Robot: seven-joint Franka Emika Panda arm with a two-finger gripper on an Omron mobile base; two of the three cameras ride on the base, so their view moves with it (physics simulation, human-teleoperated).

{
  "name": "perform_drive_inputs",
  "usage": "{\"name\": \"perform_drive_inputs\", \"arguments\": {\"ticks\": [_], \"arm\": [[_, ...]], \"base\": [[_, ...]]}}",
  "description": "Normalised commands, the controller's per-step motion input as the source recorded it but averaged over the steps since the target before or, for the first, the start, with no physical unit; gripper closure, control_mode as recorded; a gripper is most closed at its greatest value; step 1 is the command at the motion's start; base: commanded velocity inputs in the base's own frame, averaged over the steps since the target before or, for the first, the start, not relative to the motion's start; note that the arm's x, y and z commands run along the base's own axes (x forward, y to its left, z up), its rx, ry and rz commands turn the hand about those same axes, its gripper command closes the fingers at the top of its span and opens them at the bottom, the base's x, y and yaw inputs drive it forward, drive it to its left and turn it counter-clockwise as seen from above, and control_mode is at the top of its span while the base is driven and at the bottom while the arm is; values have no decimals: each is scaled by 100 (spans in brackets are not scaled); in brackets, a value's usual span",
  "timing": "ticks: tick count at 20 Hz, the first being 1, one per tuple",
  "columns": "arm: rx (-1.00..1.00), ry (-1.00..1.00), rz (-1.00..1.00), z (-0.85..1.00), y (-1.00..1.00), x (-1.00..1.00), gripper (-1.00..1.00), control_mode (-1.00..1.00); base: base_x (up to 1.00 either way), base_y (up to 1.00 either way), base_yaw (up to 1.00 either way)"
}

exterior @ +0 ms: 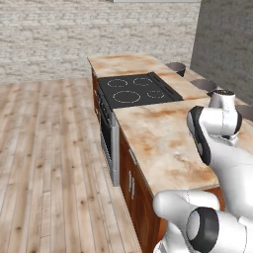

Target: Place the sponge inside the microwave to prepare for sanitizing.

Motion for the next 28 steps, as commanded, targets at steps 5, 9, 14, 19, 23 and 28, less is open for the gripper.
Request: {"name": "perform_drive_inputs", "arguments": {"ticks": [5,9,14,19,23,28], "arm": [[0,2,6,88,70,-92,100,-100],[0,1,2,40,30,-42,100,-100],[0,2,2,0,0,0,100,-100],[0,0,0,0,0,0,100,-100],[1,-4,-19,-2,-6,-1,100,100],[0,0,0,0,0,0,100,100]], "base": [[0,0,0],[0,0,0],[0,0,0],[0,0,0],[-6,-14,-35],[-8,-20,-77]]}}
